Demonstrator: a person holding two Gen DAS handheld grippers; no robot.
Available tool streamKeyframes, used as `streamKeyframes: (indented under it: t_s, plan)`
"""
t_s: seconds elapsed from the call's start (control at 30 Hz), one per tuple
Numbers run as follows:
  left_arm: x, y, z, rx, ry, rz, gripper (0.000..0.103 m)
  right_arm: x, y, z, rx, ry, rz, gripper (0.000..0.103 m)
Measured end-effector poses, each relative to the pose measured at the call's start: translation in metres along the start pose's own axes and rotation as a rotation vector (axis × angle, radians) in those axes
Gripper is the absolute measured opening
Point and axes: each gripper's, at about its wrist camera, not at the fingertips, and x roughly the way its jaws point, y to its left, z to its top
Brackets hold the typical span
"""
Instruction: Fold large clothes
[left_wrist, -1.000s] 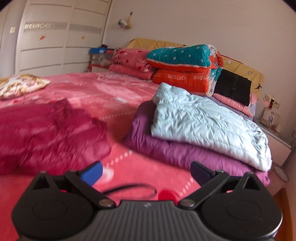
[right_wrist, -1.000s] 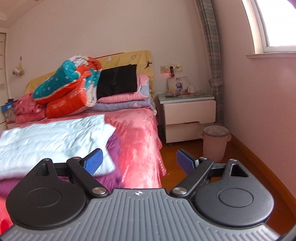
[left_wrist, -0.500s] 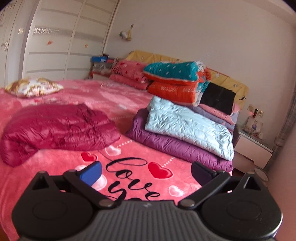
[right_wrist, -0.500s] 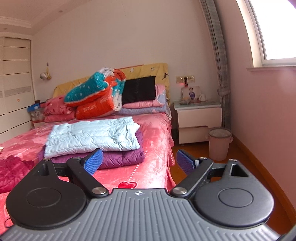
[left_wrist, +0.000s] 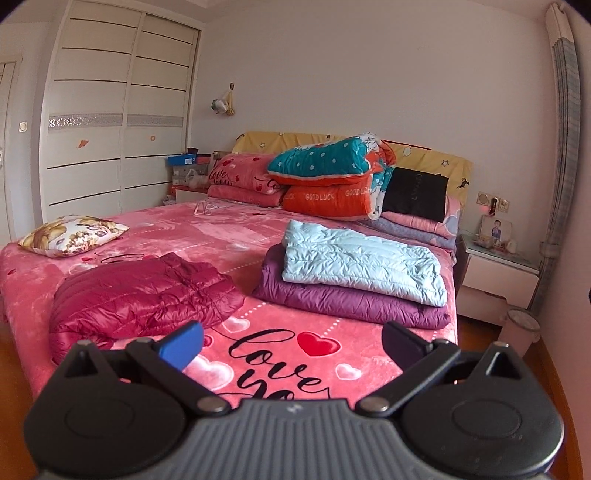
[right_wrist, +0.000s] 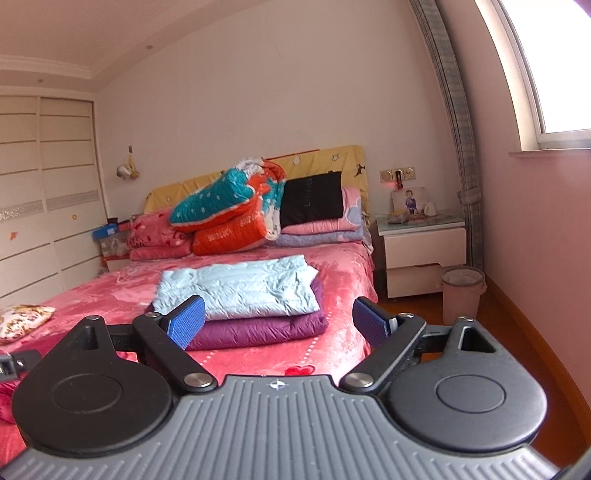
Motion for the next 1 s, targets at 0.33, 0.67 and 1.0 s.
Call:
streamKeyframes:
  t_s: [0.33, 0.67, 1.0]
  plan:
    - [-0.016, -0.007, -0.002, 0.049, -0.021, 0.024, 0.102, -0.021, 0.013, 0.005, -0.043, -0.009, 0.034, 0.103]
    - [-0.015, -0.004, -0.007, 0.057, -0.002, 0.037, 0.102, -0.010, 0.015, -0.004, -0.070, 0.015, 0.047, 0.103]
    - [-0.009, -0.005, -0.010, 0.072, 0.022, 0.044, 0.102, -0.005, 0.009, -0.007, -0.087, 0.026, 0.041, 0.103]
